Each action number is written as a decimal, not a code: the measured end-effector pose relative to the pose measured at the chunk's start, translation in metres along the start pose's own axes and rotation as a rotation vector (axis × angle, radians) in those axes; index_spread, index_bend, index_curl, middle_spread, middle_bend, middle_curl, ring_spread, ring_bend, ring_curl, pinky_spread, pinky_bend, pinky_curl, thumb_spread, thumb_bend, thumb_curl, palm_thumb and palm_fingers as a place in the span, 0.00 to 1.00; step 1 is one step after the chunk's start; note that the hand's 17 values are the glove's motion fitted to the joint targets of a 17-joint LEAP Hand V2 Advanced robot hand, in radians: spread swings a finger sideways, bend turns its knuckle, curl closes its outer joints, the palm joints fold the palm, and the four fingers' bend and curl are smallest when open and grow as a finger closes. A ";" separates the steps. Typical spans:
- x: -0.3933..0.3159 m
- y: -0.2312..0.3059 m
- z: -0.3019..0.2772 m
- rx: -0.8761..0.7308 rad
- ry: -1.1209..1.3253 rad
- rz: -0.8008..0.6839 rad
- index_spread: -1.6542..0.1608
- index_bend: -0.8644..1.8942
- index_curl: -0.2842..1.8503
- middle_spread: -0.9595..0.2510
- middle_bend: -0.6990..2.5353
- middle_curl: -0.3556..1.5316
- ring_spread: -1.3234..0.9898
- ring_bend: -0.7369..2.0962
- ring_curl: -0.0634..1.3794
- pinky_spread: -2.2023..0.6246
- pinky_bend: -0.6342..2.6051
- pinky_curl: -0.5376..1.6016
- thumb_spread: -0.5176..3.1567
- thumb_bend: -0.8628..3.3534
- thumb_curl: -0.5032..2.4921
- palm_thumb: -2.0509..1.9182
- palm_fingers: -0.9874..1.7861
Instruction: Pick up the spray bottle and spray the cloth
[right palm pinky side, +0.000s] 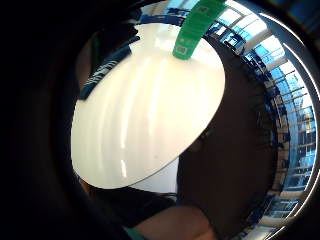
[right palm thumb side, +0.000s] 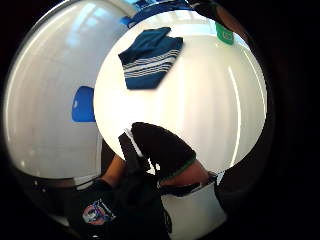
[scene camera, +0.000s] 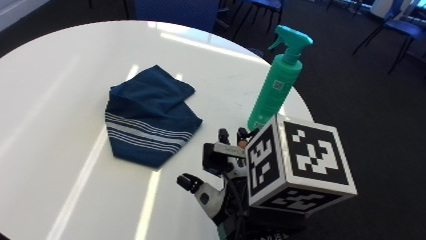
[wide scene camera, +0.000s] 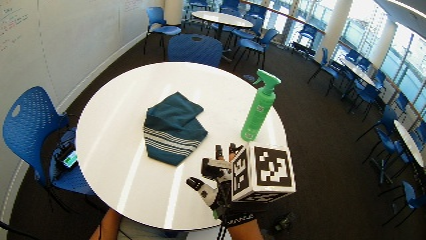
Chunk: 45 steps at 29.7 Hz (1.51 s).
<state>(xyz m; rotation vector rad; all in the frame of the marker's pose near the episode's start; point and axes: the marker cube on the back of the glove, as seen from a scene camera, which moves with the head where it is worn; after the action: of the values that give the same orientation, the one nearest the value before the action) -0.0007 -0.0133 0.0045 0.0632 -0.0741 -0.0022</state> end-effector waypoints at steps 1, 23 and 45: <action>0.001 -0.003 -0.001 0.015 -0.010 0.006 0.68 0.37 0.28 0.76 0.27 0.33 0.57 0.37 0.23 0.84 0.25 0.39 0.43 0.20 0.25 0.59 0.50; 0.056 -0.081 -0.025 0.286 -0.415 0.128 0.69 0.37 0.27 0.76 0.29 0.36 0.57 0.41 0.26 0.84 0.25 0.39 0.45 0.20 0.26 0.61 0.56; 0.120 -0.163 -0.016 0.383 -0.818 0.319 0.71 0.38 0.28 0.77 0.28 0.38 0.56 0.35 0.25 0.83 0.27 0.41 0.46 0.21 0.29 0.67 0.60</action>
<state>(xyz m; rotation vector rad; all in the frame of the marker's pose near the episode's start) 0.1199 -0.1757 -0.0133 0.4313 -0.9022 0.3068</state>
